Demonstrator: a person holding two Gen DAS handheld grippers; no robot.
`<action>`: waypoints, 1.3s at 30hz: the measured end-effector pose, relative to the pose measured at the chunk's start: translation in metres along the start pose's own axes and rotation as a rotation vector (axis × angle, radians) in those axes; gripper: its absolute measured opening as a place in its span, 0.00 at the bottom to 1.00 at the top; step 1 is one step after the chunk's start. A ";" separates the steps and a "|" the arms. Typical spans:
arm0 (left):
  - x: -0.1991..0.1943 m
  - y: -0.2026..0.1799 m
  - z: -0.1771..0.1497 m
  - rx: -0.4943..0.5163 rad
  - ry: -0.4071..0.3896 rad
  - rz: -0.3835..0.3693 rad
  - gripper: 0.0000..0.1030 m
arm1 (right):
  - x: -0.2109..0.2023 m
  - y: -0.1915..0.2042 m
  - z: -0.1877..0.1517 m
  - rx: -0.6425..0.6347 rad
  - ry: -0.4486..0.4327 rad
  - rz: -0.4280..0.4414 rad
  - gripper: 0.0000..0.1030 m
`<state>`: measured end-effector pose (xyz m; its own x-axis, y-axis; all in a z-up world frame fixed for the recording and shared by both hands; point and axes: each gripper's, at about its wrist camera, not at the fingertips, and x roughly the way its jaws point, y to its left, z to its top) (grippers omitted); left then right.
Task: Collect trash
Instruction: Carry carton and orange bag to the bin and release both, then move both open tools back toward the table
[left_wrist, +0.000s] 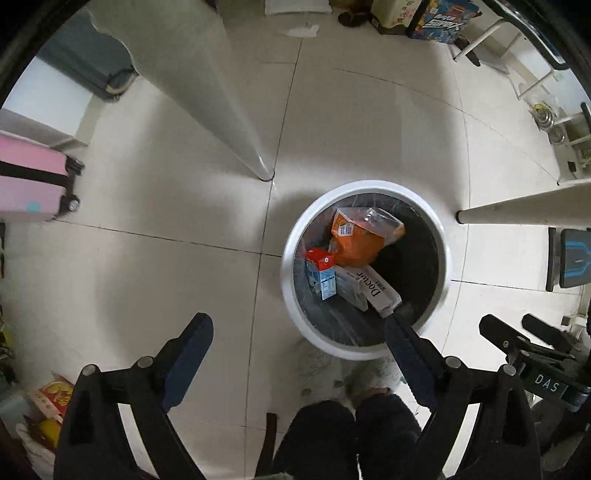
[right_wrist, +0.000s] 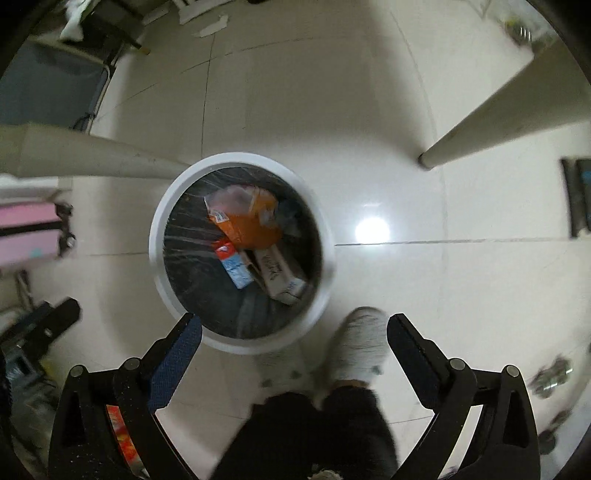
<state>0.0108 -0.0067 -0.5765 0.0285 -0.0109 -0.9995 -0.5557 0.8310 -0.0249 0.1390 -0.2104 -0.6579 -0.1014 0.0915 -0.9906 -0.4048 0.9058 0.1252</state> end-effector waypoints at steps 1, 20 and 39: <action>-0.009 0.000 -0.003 0.005 -0.006 0.010 0.92 | -0.006 0.001 0.001 -0.009 -0.006 -0.016 0.98; -0.212 -0.008 -0.061 0.039 -0.077 0.014 0.92 | -0.257 0.043 -0.073 -0.098 -0.110 -0.096 0.98; -0.396 -0.023 0.048 -0.028 -0.350 0.045 0.99 | -0.487 0.051 0.026 0.066 -0.269 0.064 0.98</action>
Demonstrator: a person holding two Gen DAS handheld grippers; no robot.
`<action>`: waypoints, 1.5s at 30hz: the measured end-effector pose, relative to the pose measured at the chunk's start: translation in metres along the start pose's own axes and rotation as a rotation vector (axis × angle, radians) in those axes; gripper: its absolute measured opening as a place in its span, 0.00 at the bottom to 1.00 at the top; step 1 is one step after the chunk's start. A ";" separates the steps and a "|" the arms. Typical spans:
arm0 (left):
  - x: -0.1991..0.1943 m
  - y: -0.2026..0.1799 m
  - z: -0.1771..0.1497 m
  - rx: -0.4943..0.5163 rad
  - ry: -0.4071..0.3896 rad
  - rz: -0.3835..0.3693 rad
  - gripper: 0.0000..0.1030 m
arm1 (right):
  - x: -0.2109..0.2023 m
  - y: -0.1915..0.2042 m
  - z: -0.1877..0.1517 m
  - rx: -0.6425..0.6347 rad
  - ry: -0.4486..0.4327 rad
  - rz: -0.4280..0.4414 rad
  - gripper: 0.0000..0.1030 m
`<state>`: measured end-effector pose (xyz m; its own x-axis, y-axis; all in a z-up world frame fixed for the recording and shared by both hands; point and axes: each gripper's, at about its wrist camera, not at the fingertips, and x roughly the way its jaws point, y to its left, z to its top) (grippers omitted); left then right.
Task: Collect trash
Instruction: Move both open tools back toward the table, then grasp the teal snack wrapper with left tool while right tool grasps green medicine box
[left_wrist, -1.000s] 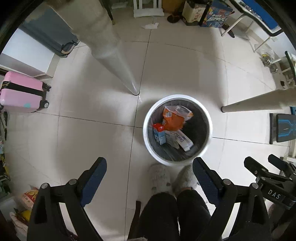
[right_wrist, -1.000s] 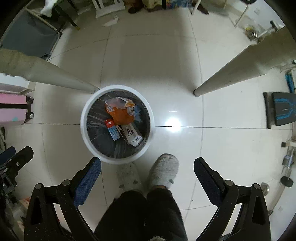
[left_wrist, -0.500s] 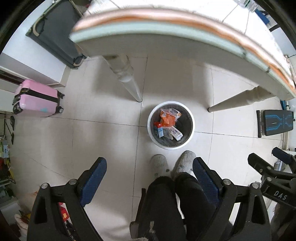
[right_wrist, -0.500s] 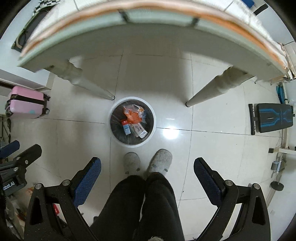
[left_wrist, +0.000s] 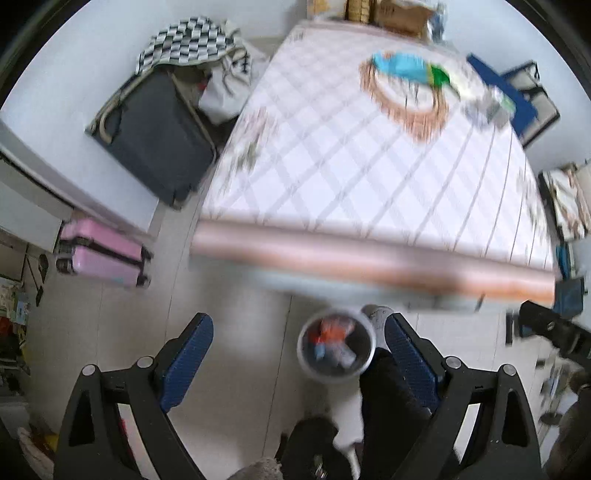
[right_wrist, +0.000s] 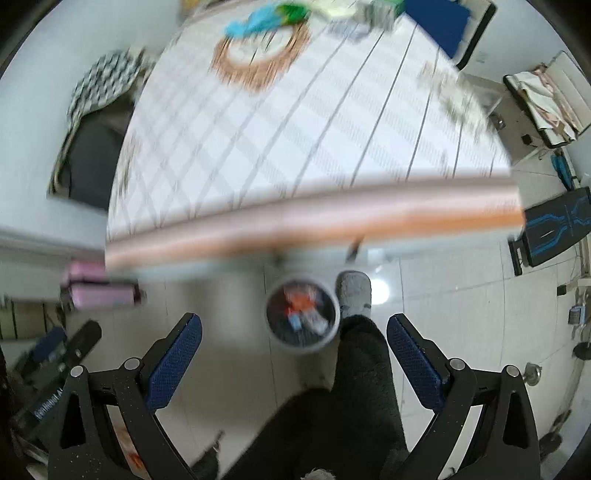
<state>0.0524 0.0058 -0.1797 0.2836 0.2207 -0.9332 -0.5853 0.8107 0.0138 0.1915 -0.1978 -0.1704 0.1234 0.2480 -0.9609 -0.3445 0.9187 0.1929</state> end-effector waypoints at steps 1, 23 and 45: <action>0.002 -0.005 0.021 -0.011 -0.007 -0.009 1.00 | -0.007 -0.005 0.027 0.020 -0.023 0.005 0.98; 0.218 -0.171 0.398 -0.597 0.321 -0.401 0.99 | 0.103 -0.175 0.526 0.406 -0.026 -0.074 0.98; 0.163 -0.187 0.422 -0.167 0.068 -0.174 0.06 | 0.114 -0.152 0.515 0.240 -0.024 -0.096 0.73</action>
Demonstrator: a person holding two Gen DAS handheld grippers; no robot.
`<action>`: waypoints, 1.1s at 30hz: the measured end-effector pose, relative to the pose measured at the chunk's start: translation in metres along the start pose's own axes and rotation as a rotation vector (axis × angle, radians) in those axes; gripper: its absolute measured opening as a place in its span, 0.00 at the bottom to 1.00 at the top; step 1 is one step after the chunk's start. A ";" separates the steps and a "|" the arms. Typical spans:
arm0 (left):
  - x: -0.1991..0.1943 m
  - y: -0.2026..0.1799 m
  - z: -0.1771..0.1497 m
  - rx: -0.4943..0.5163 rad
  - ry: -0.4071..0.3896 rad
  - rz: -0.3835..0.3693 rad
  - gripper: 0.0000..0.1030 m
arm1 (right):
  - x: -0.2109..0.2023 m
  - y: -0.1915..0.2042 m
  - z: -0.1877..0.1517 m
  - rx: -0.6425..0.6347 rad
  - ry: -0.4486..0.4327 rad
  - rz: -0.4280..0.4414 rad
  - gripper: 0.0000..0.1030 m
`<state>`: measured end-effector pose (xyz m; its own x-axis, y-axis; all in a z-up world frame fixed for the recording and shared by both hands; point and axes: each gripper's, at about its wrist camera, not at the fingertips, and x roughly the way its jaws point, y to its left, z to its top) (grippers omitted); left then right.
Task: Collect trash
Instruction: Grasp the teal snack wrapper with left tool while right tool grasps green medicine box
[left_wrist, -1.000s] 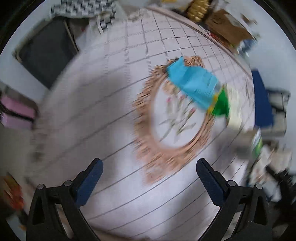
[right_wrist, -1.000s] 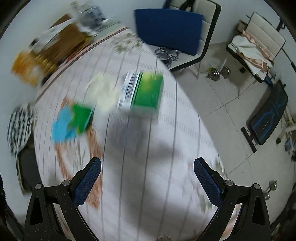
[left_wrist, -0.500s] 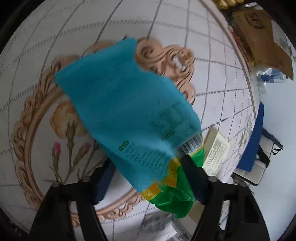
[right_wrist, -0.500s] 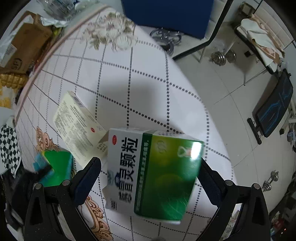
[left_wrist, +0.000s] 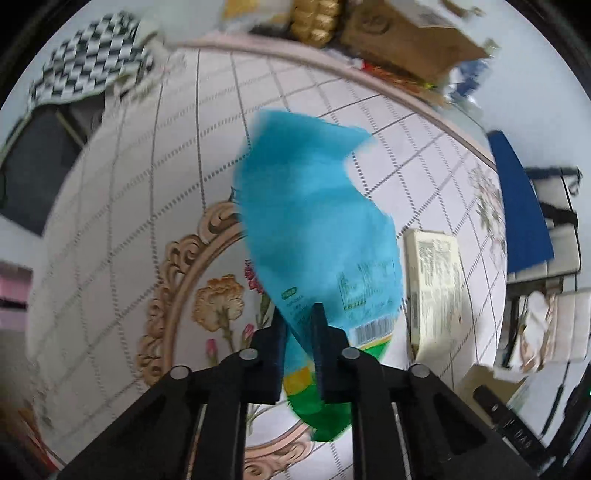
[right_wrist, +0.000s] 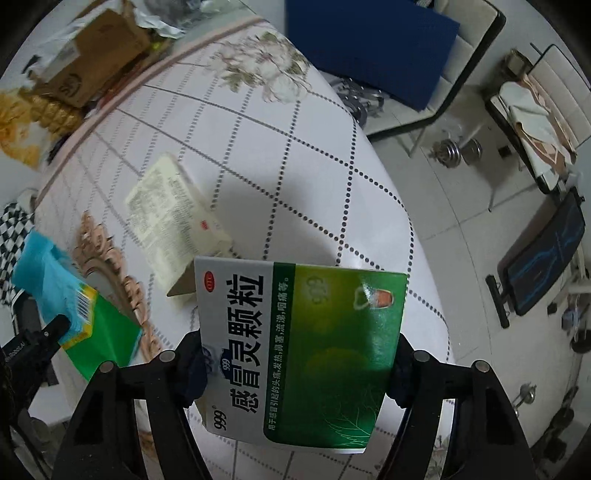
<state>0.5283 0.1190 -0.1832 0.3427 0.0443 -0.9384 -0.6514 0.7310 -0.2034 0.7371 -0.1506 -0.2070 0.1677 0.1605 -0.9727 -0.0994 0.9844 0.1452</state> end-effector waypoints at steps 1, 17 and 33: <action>-0.007 -0.002 -0.004 0.024 -0.011 0.005 0.04 | -0.006 0.001 -0.003 -0.009 -0.007 0.008 0.73; -0.105 0.047 -0.133 0.186 -0.108 0.046 0.04 | -0.086 0.013 -0.135 -0.205 -0.068 0.100 0.73; -0.193 0.177 -0.358 0.270 -0.097 -0.072 0.04 | -0.157 -0.003 -0.441 -0.225 -0.141 0.119 0.73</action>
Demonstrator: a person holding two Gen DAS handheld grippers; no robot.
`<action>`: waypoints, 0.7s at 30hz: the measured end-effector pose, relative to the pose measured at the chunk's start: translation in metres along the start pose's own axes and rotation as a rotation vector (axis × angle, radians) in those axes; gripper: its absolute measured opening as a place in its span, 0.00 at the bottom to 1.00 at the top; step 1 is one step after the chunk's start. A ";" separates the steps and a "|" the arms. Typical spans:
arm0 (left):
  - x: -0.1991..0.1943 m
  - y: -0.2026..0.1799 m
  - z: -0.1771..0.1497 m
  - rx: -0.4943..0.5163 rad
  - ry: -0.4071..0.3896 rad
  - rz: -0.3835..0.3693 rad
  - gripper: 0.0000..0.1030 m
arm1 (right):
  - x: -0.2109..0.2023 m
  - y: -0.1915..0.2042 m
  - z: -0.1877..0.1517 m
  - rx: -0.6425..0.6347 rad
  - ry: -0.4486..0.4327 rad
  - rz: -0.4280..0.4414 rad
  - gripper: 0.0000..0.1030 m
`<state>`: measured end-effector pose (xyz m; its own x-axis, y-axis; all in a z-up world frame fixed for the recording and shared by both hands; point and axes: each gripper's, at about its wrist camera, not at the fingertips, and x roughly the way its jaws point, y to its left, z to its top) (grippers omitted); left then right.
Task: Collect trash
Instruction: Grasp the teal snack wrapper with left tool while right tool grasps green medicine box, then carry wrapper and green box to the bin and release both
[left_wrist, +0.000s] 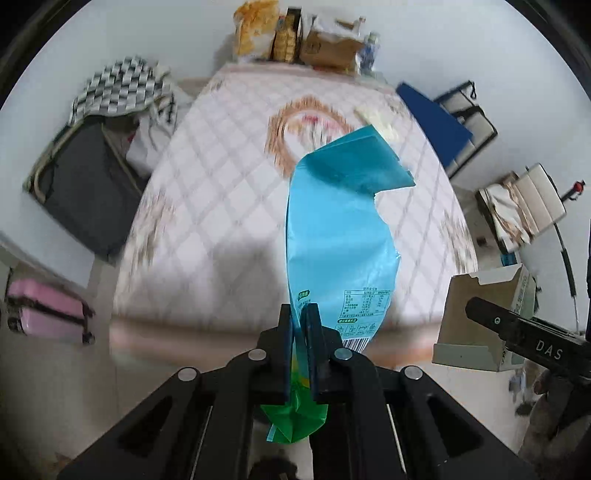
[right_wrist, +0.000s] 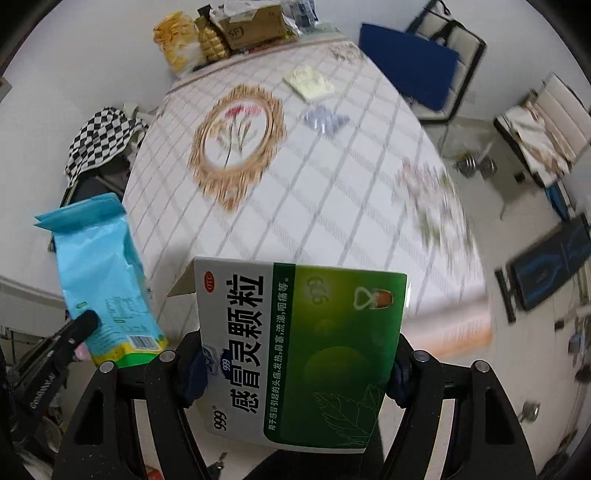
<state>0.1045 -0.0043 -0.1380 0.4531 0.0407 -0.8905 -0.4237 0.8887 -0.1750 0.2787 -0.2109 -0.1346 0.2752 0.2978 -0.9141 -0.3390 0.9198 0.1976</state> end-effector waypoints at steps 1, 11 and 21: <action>0.000 0.006 -0.012 -0.011 0.019 -0.006 0.04 | -0.002 0.003 -0.020 0.005 0.016 0.001 0.73; 0.084 0.068 -0.151 -0.180 0.322 -0.007 0.04 | 0.086 -0.016 -0.198 0.062 0.310 0.024 0.73; 0.329 0.104 -0.229 -0.337 0.506 0.007 0.12 | 0.313 -0.076 -0.285 0.186 0.414 0.070 0.74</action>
<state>0.0297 -0.0027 -0.5459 0.0549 -0.2497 -0.9668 -0.6878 0.6924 -0.2179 0.1336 -0.2601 -0.5368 -0.1381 0.2684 -0.9534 -0.1660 0.9427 0.2894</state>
